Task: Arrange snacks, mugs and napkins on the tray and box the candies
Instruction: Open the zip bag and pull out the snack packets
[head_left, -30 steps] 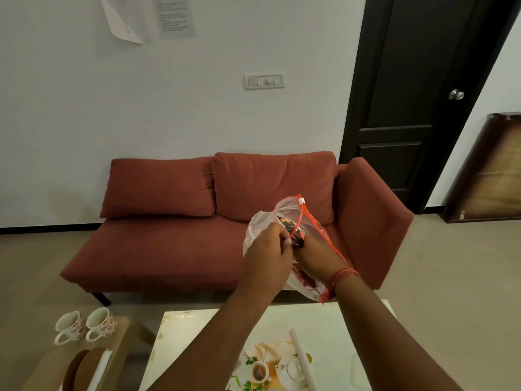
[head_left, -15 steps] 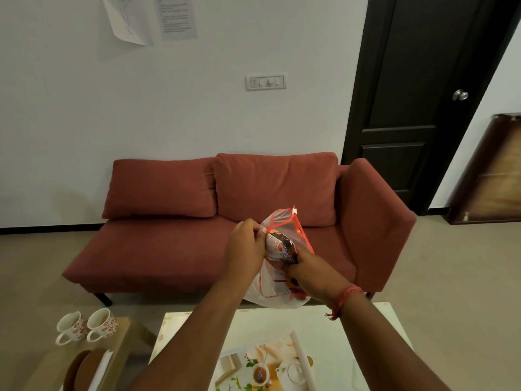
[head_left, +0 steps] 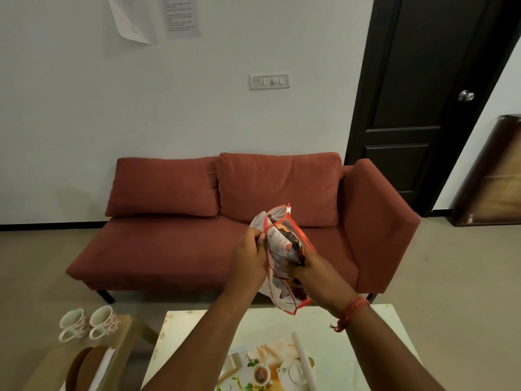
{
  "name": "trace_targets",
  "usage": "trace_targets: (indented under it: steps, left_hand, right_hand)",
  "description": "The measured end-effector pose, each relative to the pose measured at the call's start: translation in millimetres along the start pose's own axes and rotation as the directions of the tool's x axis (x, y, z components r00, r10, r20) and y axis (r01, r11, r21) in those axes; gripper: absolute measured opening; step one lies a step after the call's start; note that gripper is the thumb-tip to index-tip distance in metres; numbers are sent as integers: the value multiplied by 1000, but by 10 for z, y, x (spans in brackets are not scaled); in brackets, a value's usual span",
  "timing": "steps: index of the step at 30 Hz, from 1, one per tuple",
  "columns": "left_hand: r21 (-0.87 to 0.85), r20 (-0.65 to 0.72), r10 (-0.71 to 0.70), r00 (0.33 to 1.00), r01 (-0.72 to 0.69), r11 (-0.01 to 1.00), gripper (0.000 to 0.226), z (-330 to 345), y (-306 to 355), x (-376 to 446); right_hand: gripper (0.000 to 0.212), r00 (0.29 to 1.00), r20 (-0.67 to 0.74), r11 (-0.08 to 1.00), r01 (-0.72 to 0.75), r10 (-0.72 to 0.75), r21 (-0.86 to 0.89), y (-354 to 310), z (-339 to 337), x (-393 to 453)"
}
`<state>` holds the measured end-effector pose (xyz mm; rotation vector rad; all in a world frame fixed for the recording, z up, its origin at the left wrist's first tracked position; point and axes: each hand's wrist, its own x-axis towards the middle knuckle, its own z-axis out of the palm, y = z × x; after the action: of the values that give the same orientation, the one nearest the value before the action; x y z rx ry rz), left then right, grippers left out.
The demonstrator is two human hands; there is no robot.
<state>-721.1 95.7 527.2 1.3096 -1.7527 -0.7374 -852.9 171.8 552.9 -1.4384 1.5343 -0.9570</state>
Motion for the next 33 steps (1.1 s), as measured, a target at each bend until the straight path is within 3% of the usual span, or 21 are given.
trace_targets:
  steps: [5, 8, 11, 13, 19, 22, 25, 27, 31, 33]
  left_hand:
    - [-39, -79, -78, 994, 75, 996, 17, -93, -36, 129]
    - [-107, -12, -156, 988, 154, 982, 14, -175, -45, 171]
    - [-294, 44, -286, 957, 286, 912, 18, -191, -92, 188]
    - [-268, 42, -297, 954, 297, 916, 12, -160, -166, 175]
    - [-106, 85, -251, 964, 260, 960, 20, -41, -193, 79]
    - [-45, 95, -226, 970, 231, 972, 20, 3, -274, 24]
    - [-40, 94, -253, 963, 257, 965, 16, 7, -381, -42]
    - [-22, 62, -275, 959, 277, 961, 15, 7, -463, -66]
    - [4, 14, -376, 927, 376, 927, 16, 16, -715, -188]
    - [8, 12, -424, 906, 424, 906, 16, 22, -903, -303]
  right_hand:
    - [52, 997, 51, 998, 55, -53, -42, 26, 15, -64]
    - [50, 987, 82, 982, 148, -139, -114, 49, -8, -124]
    - [44, 975, 71, 968, 219, -212, -118, 87, -49, -165]
    - [45, 973, 41, 969, 229, -226, -97, 113, -59, -182]
    - [44, 981, -118, 936, 185, -156, 298, 158, -2, -132]
    - [36, 978, -190, 828, 173, -82, 534, 204, 45, -45]
    - [46, 979, -205, 547, 167, 9, 821, 224, 55, 2]
    - [42, 971, -232, 425, 187, 56, 886, 229, 29, 12]
    - [42, 953, -262, 337, 200, 150, 920, 434, 16, 43]
    - [40, 943, -256, 357, 169, 212, 919, 637, 55, 68]
